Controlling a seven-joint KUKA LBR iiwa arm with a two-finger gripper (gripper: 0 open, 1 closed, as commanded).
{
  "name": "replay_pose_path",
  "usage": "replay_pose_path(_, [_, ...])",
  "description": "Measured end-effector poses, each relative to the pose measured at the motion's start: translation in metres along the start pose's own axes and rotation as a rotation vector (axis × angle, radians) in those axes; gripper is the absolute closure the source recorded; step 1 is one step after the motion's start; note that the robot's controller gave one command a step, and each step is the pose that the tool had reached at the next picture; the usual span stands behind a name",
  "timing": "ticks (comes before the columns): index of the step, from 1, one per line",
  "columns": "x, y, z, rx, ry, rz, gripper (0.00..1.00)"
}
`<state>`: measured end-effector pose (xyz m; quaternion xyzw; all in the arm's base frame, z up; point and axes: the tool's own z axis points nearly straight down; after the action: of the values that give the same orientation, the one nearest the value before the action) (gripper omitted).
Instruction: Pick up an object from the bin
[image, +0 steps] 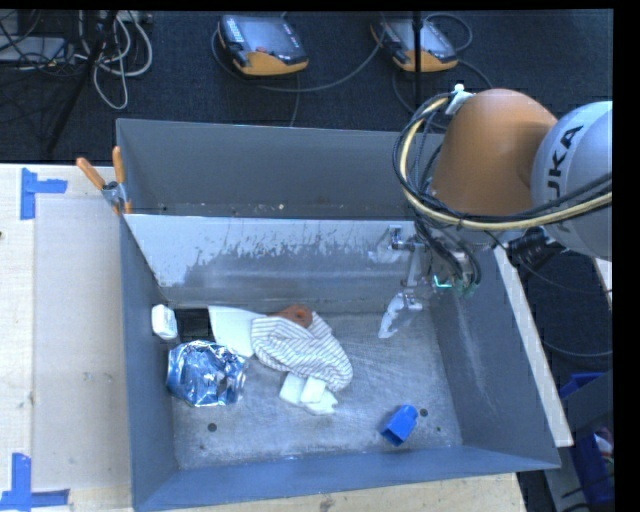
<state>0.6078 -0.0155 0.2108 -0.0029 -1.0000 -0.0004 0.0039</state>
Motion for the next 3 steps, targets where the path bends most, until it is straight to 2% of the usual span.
replay_pose_path(1, [-0.002, 0.000, -0.004, 0.000, -0.008, 0.000, 0.00])
replay_pose_path(2, [-0.006, 0.025, 0.047, 0.000, -0.014, 0.002, 0.00])
replay_pose_path(3, [0.002, 0.042, 0.090, 0.001, -0.004, -0.109, 0.00])
